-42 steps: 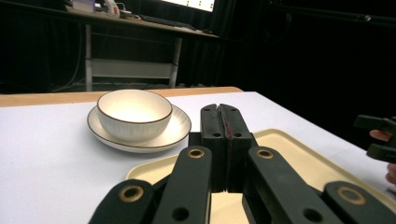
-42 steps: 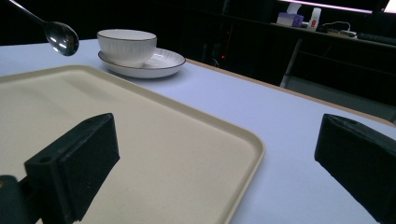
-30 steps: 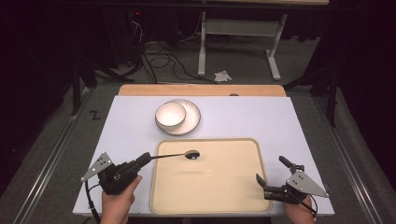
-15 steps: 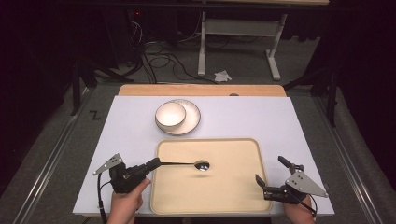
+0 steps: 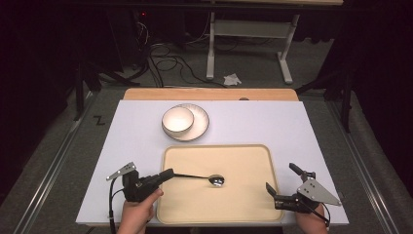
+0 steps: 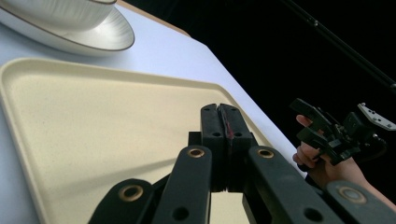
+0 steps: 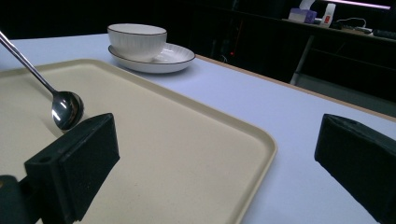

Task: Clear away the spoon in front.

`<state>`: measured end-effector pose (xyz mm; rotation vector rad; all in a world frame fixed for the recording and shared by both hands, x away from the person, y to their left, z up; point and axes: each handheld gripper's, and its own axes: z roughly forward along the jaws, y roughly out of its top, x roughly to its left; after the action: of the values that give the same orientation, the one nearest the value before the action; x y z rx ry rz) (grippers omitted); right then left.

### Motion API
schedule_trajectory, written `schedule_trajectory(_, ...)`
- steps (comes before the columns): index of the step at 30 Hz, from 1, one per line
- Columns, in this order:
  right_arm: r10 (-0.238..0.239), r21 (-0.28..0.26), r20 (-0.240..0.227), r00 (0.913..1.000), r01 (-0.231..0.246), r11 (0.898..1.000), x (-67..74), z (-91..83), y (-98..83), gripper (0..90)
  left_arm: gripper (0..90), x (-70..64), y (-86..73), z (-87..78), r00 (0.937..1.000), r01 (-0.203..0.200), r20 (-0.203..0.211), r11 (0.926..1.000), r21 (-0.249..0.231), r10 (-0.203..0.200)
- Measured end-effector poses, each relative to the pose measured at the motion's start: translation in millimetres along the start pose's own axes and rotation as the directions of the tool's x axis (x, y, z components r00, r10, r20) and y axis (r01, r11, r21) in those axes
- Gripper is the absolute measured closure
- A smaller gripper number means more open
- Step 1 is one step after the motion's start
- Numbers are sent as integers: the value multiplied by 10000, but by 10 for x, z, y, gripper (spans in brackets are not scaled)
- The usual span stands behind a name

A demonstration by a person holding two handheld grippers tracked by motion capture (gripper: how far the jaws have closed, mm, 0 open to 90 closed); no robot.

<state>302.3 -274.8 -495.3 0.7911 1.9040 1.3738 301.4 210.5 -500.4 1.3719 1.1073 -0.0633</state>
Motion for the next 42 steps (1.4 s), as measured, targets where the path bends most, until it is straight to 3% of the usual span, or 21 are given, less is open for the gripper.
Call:
schedule_trajectory(10,-7,21,-18,10000,7,10000,0,0,0,5,892,119,-42,14,9977,637,-236,9978,188,-633)
schedule_trajectory(21,-48,3,-32,10000,48,10000,1,1,0,5,858,200,-65,25,9923,792,-997,9957,488,-741)
schedule_trajectory(24,-44,13,-30,10000,44,10000,1,2,-1,5,846,210,-68,28,9911,752,-1142,9959,508,-690)
schedule_trajectory(29,-48,5,-39,10000,48,10000,0,3,-2,5,785,166,-54,44,9853,81,-1708,9960,887,72)
schedule_trajectory(33,61,85,-32,10000,-61,9999,8,3,-5,5,683,133,-38,54,9811,-272,-1883,9954,919,442)
schedule_trajectory(42,43,61,-29,10000,-43,10000,6,2,-6,5,638,141,-13,20,9789,-329,-1985,9964,786,480)
